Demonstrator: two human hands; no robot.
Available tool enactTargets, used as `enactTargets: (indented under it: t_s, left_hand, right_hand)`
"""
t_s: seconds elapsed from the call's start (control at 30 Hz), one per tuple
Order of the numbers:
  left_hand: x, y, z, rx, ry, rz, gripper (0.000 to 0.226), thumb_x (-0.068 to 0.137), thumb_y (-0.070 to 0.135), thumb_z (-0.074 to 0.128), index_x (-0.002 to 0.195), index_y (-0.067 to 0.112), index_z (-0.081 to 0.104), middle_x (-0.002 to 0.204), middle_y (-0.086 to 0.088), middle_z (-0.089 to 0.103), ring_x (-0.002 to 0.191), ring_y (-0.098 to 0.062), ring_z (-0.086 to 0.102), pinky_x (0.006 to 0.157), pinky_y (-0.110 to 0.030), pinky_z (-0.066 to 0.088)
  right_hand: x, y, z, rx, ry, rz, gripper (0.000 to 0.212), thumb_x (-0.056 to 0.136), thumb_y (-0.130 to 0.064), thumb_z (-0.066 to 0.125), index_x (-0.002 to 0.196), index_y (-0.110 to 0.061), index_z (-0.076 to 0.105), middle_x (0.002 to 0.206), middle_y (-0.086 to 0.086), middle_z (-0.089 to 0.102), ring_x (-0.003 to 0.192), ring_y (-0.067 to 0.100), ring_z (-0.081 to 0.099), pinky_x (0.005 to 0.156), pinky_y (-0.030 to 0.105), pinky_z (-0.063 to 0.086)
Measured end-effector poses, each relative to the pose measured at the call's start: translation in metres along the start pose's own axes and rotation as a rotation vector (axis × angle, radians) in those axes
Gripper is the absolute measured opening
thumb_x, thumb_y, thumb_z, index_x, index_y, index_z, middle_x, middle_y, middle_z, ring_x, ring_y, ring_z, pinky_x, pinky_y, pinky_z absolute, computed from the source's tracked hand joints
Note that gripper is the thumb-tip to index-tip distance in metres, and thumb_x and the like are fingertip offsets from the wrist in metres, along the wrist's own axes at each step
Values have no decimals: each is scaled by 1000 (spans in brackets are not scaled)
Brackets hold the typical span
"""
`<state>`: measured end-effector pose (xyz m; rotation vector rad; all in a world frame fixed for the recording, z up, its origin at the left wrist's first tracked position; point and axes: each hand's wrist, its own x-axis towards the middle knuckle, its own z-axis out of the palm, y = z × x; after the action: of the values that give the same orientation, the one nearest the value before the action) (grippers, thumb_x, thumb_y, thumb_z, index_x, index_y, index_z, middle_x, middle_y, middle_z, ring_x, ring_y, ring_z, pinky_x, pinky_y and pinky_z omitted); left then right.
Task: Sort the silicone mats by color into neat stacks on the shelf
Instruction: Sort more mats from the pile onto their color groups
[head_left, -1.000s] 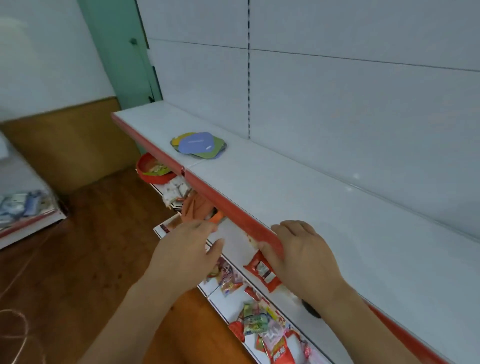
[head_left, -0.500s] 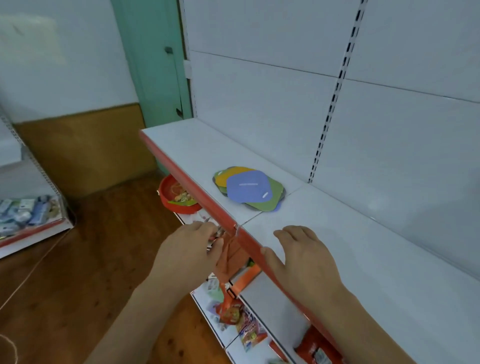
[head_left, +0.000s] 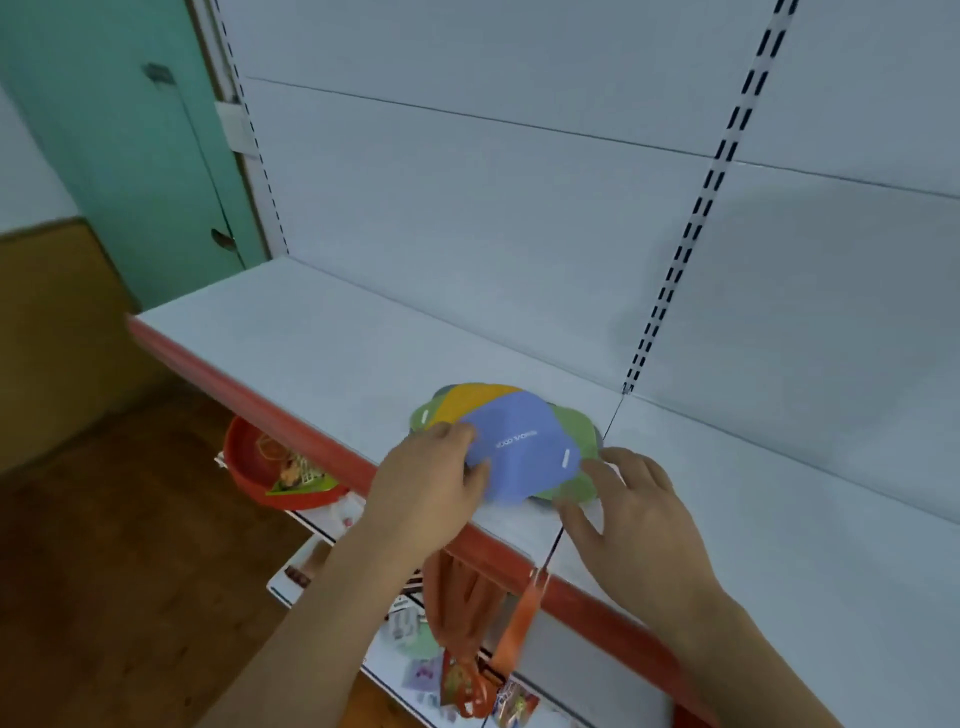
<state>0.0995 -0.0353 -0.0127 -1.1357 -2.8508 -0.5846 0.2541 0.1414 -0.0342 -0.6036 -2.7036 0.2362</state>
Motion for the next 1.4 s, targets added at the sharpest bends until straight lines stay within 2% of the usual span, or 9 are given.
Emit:
enactTargets:
  t_s: [0.23,0.37,0.53,0.73,0.87,0.97,1.07,1.17,1.4]
  left_hand:
    - [70,-8,21,101,-131,32,95,79,89,28,141,21,53,139,-4,57,125,-31,51,103,-42,48]
    - [97,-8,15,140,-230,52,81,79,88,52,123,20,59,119,-3,56,112,-28,52,90,-38,48]
    - [109,4,3,-32,-245,134,59,82,66,72,107,20,46,109,1,60,98,-27,61,74,-38,46]
    - [119,-5,-8,94,-249,343,33,97,46,58,116,20,49,101,0,66,92,-29,65,73,-39,51]
    - [119,-27,-13,-52,-274,430,20,99,30,55,93,23,37,88,4,56,80,-28,58,70,-42,49]
    - [123,-53,-16,-268,-357,370,25,94,20,59,83,22,37,72,3,49,64,-21,45,59,-38,38]
    - [129,-75,-18,-373,-325,260,17,94,18,59,91,25,44,74,2,59,64,-22,52,59,-38,42]
    - [130,-83,-16,-333,-285,288,14,99,26,57,107,24,46,84,0,65,73,-29,60,66,-42,50]
    - [135,-87,-13,-226,-174,216,26,106,32,47,87,16,38,61,-3,48,57,-24,45,54,-38,30]
  right_hand:
    - [35,5,20,18,-64,73,56,88,-61,51,122,-18,65,129,9,60,119,34,56,94,48,53]
    - [49,3,24,24,-72,143,58,89,-64,45,121,-19,66,129,7,61,118,32,56,95,46,53]
    - [55,-3,22,43,20,213,55,95,-60,43,120,-20,70,123,6,66,109,33,61,90,45,55]
    - [56,-12,27,-6,43,357,47,96,-43,38,115,-15,71,119,7,68,104,37,62,89,46,54]
    - [51,-27,23,-67,-17,454,41,93,-36,39,115,-17,68,120,3,65,106,34,58,84,41,54]
    - [47,-37,22,-81,-43,527,34,94,-29,47,119,-15,66,120,5,64,106,36,58,85,42,54]
    - [45,-45,24,-134,-119,560,42,94,-43,39,116,-17,64,115,3,63,104,34,58,89,43,51]
    - [49,-49,21,-135,-122,617,41,93,-51,51,115,-19,65,114,2,62,105,31,55,89,42,51]
    - [59,-48,14,-4,-91,658,55,83,-56,72,127,-25,60,114,0,58,111,26,52,92,38,48]
